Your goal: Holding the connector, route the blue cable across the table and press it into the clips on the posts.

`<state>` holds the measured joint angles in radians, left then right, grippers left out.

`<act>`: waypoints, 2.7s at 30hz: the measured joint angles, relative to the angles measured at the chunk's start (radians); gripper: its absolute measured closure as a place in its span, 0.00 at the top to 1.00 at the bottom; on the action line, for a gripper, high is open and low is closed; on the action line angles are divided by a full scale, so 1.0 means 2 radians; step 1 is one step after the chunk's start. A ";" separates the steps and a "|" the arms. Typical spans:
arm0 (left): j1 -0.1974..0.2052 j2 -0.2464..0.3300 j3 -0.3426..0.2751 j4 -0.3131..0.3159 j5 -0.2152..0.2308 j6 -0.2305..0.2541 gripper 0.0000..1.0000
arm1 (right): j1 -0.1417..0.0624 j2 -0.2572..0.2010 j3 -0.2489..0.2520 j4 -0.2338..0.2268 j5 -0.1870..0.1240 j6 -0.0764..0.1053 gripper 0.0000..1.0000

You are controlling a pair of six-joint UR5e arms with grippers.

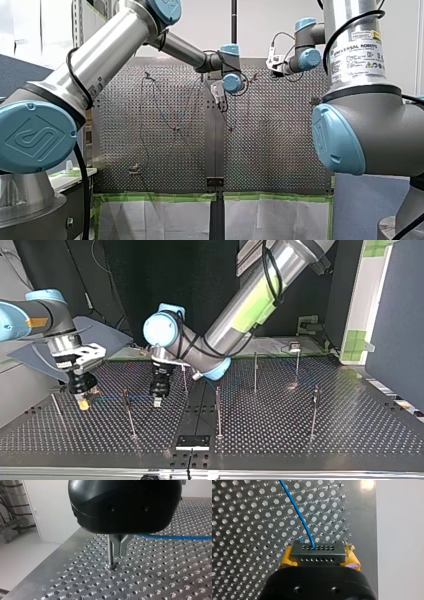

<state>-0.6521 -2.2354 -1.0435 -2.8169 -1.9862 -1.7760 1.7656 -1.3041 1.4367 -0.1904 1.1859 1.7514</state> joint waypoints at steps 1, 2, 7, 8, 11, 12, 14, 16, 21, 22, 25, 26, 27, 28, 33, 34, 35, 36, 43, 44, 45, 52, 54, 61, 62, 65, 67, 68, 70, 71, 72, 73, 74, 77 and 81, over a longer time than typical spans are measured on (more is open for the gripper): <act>0.002 0.000 0.000 0.001 0.002 0.000 0.01 | 0.000 0.001 -0.001 0.000 0.000 0.000 0.00; 0.003 0.000 0.000 0.001 0.003 0.000 0.01 | -0.001 0.001 -0.003 0.000 0.000 0.000 0.00; 0.007 0.000 0.000 -0.002 0.006 0.000 0.01 | -0.001 0.002 -0.007 -0.001 0.000 0.000 0.00; 0.007 0.000 0.000 -0.003 0.007 0.000 0.01 | -0.001 0.003 -0.008 -0.001 0.000 0.000 0.00; 0.005 0.000 0.000 -0.008 0.009 0.000 0.29 | -0.001 0.003 -0.008 -0.001 0.000 -0.001 0.00; 0.004 0.000 0.000 -0.010 0.010 0.000 0.29 | -0.001 0.003 -0.008 -0.001 0.000 -0.001 0.00; 0.001 0.000 0.000 -0.015 0.010 0.000 0.56 | -0.001 0.003 -0.008 -0.001 0.000 -0.001 0.00; -0.002 0.001 0.000 -0.020 0.010 0.000 0.77 | -0.001 0.004 -0.008 -0.001 0.000 -0.002 0.00; -0.007 0.001 0.000 -0.029 0.011 -0.002 1.00 | -0.001 0.005 -0.008 -0.001 0.000 -0.003 0.00; -0.007 0.001 0.000 -0.030 0.011 -0.003 1.00 | -0.001 0.005 -0.008 -0.001 0.000 -0.003 0.00; -0.008 0.001 0.000 -0.032 0.015 -0.006 1.00 | -0.001 0.005 -0.008 -0.002 0.000 -0.003 0.00; -0.008 0.001 0.000 -0.032 0.017 -0.007 1.00 | -0.001 0.005 -0.008 -0.002 0.000 -0.003 0.00; -0.009 0.001 0.000 -0.033 0.019 -0.007 1.00 | -0.001 0.005 -0.008 -0.002 0.000 -0.003 0.00; -0.009 0.001 0.000 -0.035 0.020 -0.008 1.00 | -0.001 0.005 -0.008 -0.002 0.000 -0.003 0.00; -0.012 0.007 0.000 -0.055 0.021 -0.010 1.00 | -0.001 0.005 -0.008 -0.001 0.000 -0.004 0.00; -0.013 0.009 0.000 -0.061 0.019 -0.010 1.00 | -0.001 0.005 -0.008 -0.001 0.000 -0.005 0.00; -0.014 0.012 0.000 -0.066 0.019 -0.010 1.00 | -0.001 0.005 -0.008 -0.001 0.000 -0.005 0.00; -0.015 0.014 0.000 -0.071 0.018 -0.010 1.00 | -0.001 0.006 -0.008 -0.001 0.000 -0.005 0.00; -0.029 0.028 -0.009 -0.106 0.016 -0.010 1.00 | -0.001 0.005 -0.008 0.000 0.000 -0.006 0.00; -0.032 0.031 -0.012 -0.110 0.016 -0.010 1.00 | -0.001 0.005 -0.008 0.000 0.000 -0.006 0.00; -0.036 0.034 -0.016 -0.112 0.017 -0.010 1.00 | -0.001 0.005 -0.008 0.000 0.000 -0.006 0.00; -0.056 0.070 -0.051 -0.091 0.016 -0.008 1.00 | -0.001 0.005 -0.008 0.001 0.000 -0.006 0.00; -0.058 0.079 -0.061 -0.082 0.015 -0.008 1.00 | -0.001 0.005 -0.008 0.001 0.000 -0.006 0.00; -0.057 0.116 -0.097 -0.046 0.000 -0.017 1.00 | -0.001 0.005 -0.008 0.001 0.001 -0.007 0.00; -0.056 0.121 -0.102 -0.042 -0.005 -0.019 1.00 | -0.001 0.005 -0.008 0.001 0.001 -0.007 0.00; -0.052 0.138 -0.119 -0.031 -0.021 -0.025 1.00 | 0.000 0.005 -0.008 0.001 0.001 -0.007 0.00; -0.050 0.150 -0.131 -0.023 -0.029 -0.030 1.00 | 0.000 0.005 -0.008 0.001 0.002 -0.007 0.00; -0.049 0.154 -0.135 -0.019 -0.031 -0.032 1.00 | 0.001 0.005 -0.008 0.001 0.002 -0.007 0.00; -0.050 0.164 -0.146 -0.010 -0.032 -0.036 1.00 | 0.001 0.006 -0.008 0.001 0.002 -0.008 0.00; -0.051 0.169 -0.150 -0.006 -0.031 -0.038 1.00 | 0.001 0.005 -0.008 0.001 0.002 -0.008 0.00; -0.052 0.173 -0.154 -0.001 -0.029 -0.041 1.00 | 0.001 0.005 -0.008 0.001 0.002 -0.009 0.00; -0.054 0.179 -0.160 0.004 -0.027 -0.045 1.00 | 0.001 0.005 -0.008 0.001 0.002 -0.009 0.00; -0.056 0.183 -0.164 0.008 -0.026 -0.048 1.00 | 0.002 0.005 -0.008 0.001 0.002 -0.010 0.00; -0.062 0.197 -0.178 0.022 -0.023 -0.060 1.00 | 0.002 0.005 -0.008 0.001 0.002 -0.011 0.00; -0.067 0.216 -0.197 0.041 -0.023 -0.077 1.00 | 0.003 0.006 -0.008 0.001 0.002 -0.012 0.00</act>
<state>-0.7858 -1.8034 -1.4381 -2.7348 -2.0324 -1.9302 1.7707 -1.2929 1.4199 -0.1879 1.1905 1.7266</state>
